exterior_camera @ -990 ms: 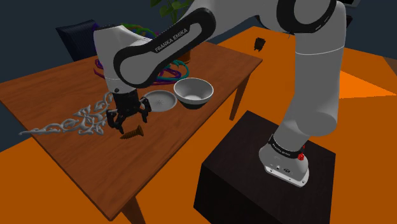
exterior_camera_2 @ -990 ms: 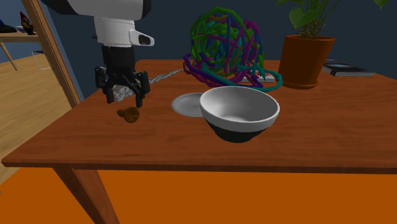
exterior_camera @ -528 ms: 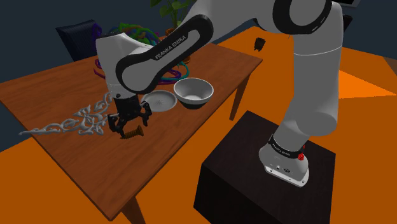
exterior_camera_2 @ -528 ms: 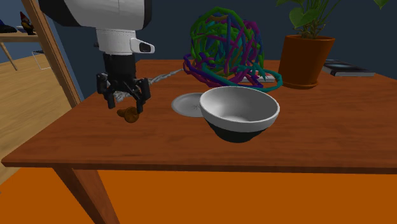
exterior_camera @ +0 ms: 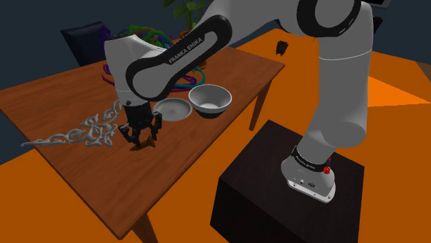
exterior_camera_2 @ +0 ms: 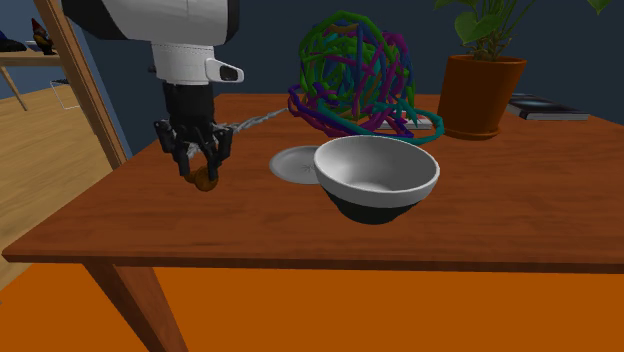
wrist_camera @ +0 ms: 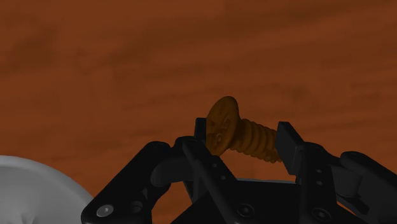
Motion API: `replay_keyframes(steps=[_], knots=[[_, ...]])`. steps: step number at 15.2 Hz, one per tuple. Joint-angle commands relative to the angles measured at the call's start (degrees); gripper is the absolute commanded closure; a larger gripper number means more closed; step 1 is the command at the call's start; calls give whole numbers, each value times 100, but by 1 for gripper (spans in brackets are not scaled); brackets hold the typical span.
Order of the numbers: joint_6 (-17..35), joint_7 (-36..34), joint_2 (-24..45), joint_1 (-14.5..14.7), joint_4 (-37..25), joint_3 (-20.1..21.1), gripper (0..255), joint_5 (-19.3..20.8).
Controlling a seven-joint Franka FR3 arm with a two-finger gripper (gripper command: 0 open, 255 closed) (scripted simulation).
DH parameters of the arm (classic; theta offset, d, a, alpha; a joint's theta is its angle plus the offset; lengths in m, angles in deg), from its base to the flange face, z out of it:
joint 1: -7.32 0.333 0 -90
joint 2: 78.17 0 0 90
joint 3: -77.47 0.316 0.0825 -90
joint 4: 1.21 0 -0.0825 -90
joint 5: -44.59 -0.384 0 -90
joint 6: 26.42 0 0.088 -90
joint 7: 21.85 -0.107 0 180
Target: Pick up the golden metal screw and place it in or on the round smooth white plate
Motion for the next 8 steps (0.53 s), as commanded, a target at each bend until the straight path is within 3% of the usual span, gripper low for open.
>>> replay_keyframes(steps=[1, 8], knots=[[14, 1, 10, 7, 15, 9, 255, -6], [-172, 17, -94, -13, -75, 36, 255, -54]])
